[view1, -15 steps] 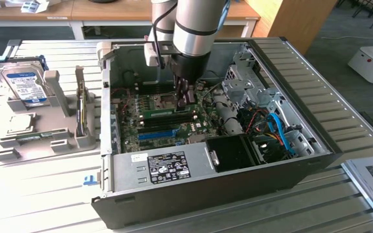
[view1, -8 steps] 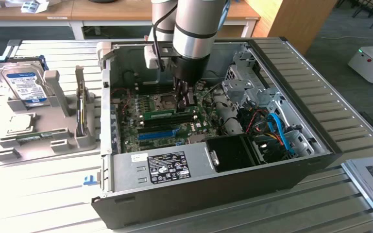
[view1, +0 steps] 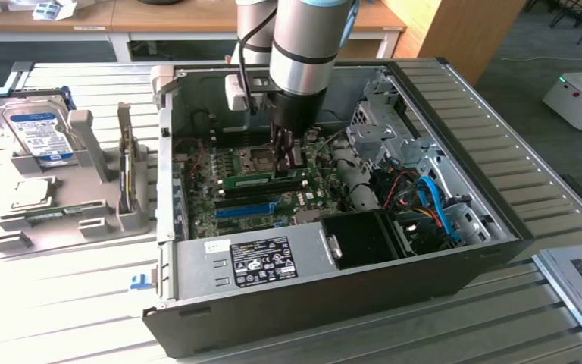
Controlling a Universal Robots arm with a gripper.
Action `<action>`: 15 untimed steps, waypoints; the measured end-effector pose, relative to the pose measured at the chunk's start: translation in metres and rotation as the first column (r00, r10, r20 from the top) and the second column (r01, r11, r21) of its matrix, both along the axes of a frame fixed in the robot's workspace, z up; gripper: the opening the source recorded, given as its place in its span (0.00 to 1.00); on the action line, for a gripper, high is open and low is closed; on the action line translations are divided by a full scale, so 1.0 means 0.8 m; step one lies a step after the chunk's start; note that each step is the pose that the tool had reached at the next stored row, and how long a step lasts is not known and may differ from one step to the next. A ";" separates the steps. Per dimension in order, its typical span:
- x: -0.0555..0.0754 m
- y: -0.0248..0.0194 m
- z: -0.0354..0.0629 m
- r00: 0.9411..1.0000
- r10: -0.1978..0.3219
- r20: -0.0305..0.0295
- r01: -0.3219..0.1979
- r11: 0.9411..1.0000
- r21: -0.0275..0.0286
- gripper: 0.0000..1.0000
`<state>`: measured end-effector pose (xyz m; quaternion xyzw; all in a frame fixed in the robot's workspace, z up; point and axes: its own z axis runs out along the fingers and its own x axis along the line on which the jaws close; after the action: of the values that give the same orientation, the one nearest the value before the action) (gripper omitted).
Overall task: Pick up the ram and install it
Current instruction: 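Insert the ram into the slot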
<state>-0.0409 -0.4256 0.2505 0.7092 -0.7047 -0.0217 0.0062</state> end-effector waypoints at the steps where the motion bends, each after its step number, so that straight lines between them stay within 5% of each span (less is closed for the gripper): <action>1: 0.000 0.0000 0.000 1.000 0.000 0.000 0.000 1.000 0.000 0.12; 15: 0.009 0.0000 -0.001 1.000 0.000 0.000 0.000 1.000 0.000 0.12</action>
<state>-0.0339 -0.4256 0.2496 0.7092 -0.7047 -0.0218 0.0061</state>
